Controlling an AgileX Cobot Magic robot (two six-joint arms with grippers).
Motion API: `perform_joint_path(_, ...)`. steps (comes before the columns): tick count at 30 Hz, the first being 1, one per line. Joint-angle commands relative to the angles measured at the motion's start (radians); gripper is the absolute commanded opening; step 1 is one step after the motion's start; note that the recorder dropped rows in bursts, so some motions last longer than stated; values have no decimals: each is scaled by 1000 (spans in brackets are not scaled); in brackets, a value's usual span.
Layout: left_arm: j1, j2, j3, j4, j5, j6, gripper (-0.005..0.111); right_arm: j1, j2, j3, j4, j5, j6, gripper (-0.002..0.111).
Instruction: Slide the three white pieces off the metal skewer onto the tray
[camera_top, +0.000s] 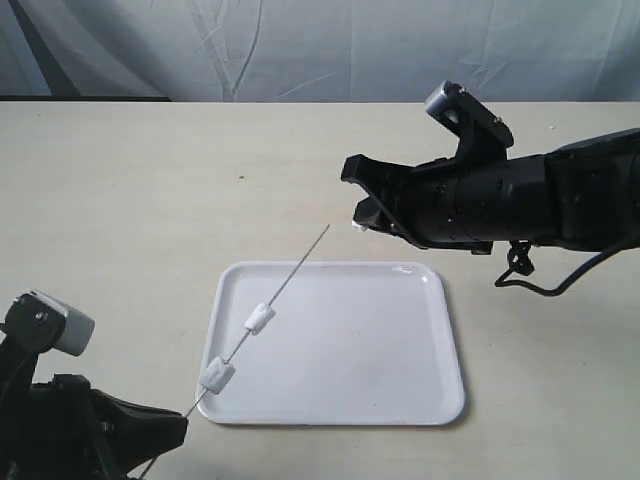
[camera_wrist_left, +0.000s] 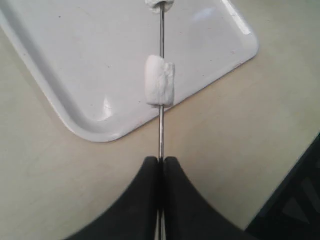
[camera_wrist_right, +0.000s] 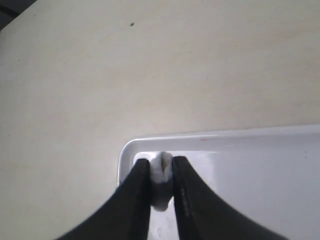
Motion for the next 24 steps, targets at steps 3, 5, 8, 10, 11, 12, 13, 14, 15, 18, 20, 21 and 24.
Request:
perform_joint_path(3, -6, -6, -27, -1, 92, -14, 0, 31, 62, 57, 0, 44, -9, 15)
perform_joint_path(5, -6, -6, -38, 1, 92, -14, 0, 61, 98, 59, 0, 68, -7, 15)
perform_joint_path(8, -6, -6, -38, 1, 90, -14, 0, 74, 122, 59, 0, 65, 3, 15)
perform_joint_path(10, -6, -6, -38, 1, 93, -14, 0, 74, 132, 59, 0, 79, 8, 15)
perform_joint_path(11, -6, -6, -38, 1, 106, -14, 0, 74, 131, 59, 0, 85, 8, 15)
perform_joint_path(12, -6, -6, -38, 1, 118, -14, 0, 74, 131, 59, 0, 88, 8, 15)
perform_joint_path(13, -6, -6, -38, 1, 131, -14, 0, 74, 131, 59, 0, 90, 8, 15)
perform_joint_path(14, -6, -6, -38, 1, 142, -14, 0, 74, 131, 59, 0, 95, 10, 17)
perform_joint_path(15, -6, -6, -38, 1, 148, -14, 0, 74, 131, 59, 0, 101, 10, 21)
perform_joint_path(18, -6, -6, -38, -5, 155, -14, 0, 74, 131, 59, 0, 105, 14, 38)
perform_joint_path(20, -6, 6, -41, -5, 155, -22, 0, 74, 131, 59, 0, 134, 27, 42)
perform_joint_path(21, -6, 18, -44, -3, 155, -22, 0, 74, 131, 59, 0, 162, 27, 41)
perform_joint_path(24, -6, 103, -92, -5, 133, -6, 0, 74, 115, 59, 0, 257, 27, 37)
